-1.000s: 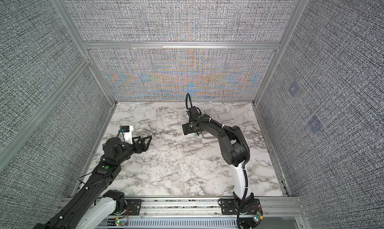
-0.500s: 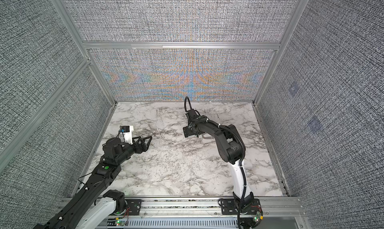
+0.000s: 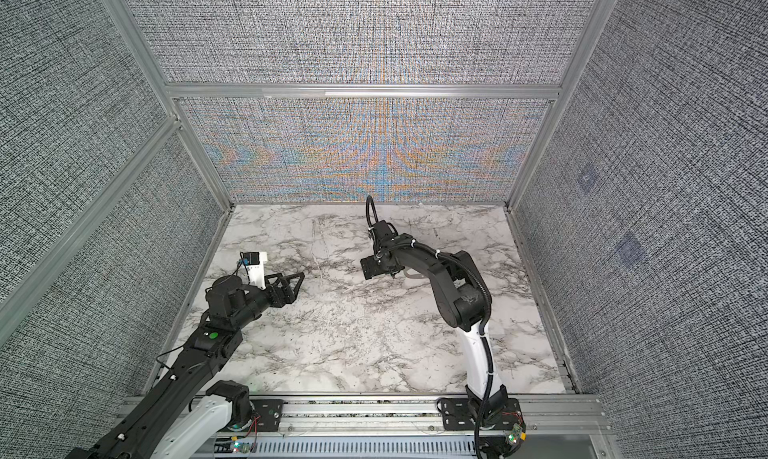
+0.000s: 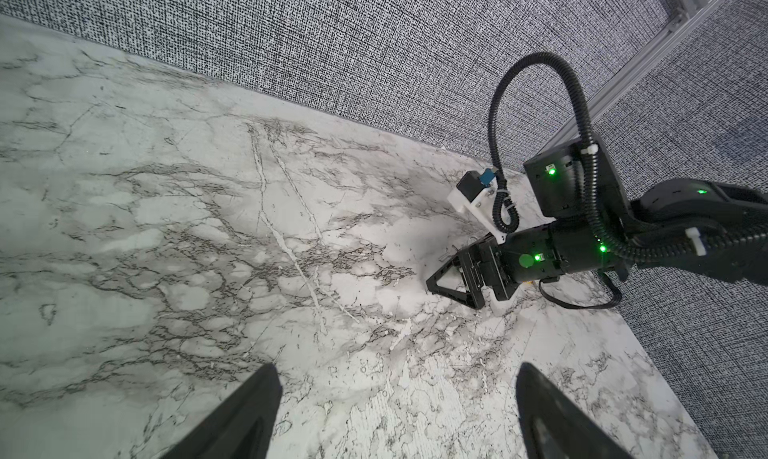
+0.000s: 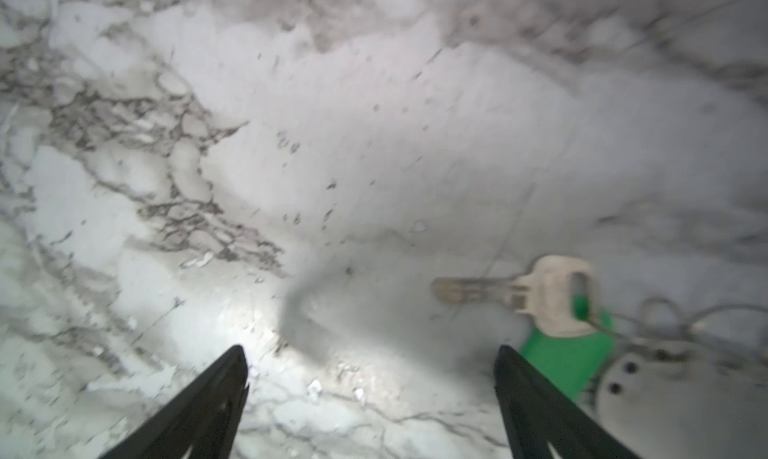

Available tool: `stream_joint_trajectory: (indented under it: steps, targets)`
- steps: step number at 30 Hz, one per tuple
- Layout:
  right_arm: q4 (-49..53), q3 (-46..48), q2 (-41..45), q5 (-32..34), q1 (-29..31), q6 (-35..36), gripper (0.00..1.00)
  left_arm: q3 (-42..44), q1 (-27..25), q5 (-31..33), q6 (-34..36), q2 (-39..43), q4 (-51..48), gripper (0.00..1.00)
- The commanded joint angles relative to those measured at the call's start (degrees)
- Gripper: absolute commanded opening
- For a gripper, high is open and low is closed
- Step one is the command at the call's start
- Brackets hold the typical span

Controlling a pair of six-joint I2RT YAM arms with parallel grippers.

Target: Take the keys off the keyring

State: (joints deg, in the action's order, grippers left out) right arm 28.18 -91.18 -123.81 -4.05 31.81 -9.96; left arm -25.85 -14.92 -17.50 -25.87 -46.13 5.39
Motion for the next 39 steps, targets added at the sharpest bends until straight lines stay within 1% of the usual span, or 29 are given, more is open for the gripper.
stream_joint_trajectory:
  steps: [1, 5, 10, 17, 20, 24, 28, 39]
  targets:
    - [5.2, 0.9, -0.1, -6.9, 0.1, -0.3, 0.93, -0.4, 0.0, 0.1, 0.9, 0.4, -0.3, 0.90]
    - [5.4, 2.6, 2.2, -8.1, 0.2, -0.3, 0.91, -0.3, 0.0, 0.1, 0.8, 0.7, -0.5, 0.90]
    - [3.9, 5.6, 8.4, -3.9, 0.0, -1.3, 0.91, -0.3, -0.1, 0.0, 0.7, 1.2, -0.7, 0.90]
    - [3.5, 7.2, 10.7, -0.1, -2.1, -1.5, 0.93, -0.7, -0.3, -0.5, 0.6, 0.8, -0.5, 0.90]
    - [3.6, 7.8, 10.4, 0.2, -4.5, -2.0, 0.95, -0.8, -0.4, -0.4, 0.6, 0.8, -0.6, 0.90]
    - [3.1, 8.1, 10.2, 1.4, -5.9, -1.6, 0.97, -0.8, -0.5, -0.5, 0.5, 0.7, -0.6, 0.90]
    - [2.8, 7.9, 9.2, 0.9, -7.5, -1.3, 0.98, -0.8, -0.7, -0.4, 0.5, 0.5, -0.6, 0.90]
    - [-0.4, 8.6, 6.8, -0.6, -8.7, -0.1, 0.98, -1.2, -1.1, 0.0, 0.4, 0.0, -0.7, 0.90]
